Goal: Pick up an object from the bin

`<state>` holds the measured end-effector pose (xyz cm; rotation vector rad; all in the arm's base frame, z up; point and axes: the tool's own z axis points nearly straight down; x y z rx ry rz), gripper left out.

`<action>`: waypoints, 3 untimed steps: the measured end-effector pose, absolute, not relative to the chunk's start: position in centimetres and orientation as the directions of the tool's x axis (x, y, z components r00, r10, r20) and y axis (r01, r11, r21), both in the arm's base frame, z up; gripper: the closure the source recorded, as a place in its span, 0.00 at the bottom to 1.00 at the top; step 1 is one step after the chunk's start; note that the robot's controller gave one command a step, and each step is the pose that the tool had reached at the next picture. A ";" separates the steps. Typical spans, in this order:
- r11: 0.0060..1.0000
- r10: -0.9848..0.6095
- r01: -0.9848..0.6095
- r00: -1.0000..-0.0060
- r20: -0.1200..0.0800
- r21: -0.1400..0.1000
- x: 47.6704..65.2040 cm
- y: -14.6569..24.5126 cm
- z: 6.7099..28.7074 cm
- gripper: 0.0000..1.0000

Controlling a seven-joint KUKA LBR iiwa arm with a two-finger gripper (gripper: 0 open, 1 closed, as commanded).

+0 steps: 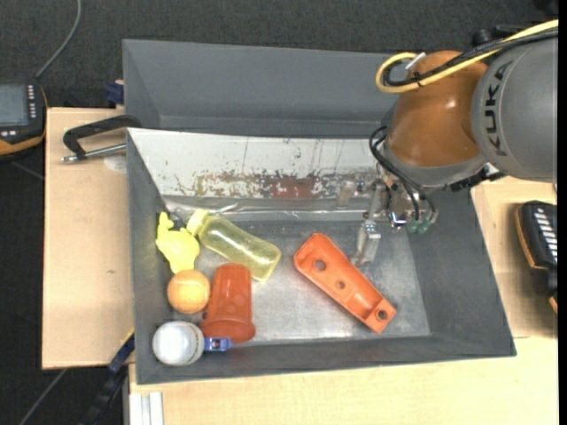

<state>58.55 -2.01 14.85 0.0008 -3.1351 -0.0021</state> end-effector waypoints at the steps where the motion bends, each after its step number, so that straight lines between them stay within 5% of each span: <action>1: 1.000 -0.001 -0.001 -1.000 -0.002 0.001 58.7 -2.0 15.3 0.00; 2: 0.996 -0.090 -0.090 -0.996 -0.009 0.000 58.1 -1.4 13.1 0.00; 3: 0.983 -0.186 -0.186 -0.983 0.004 0.003 57.1 -0.5 9.5 0.00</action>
Offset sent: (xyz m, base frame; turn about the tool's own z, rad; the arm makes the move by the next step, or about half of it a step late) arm -0.0265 0.0211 -0.0785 -0.2773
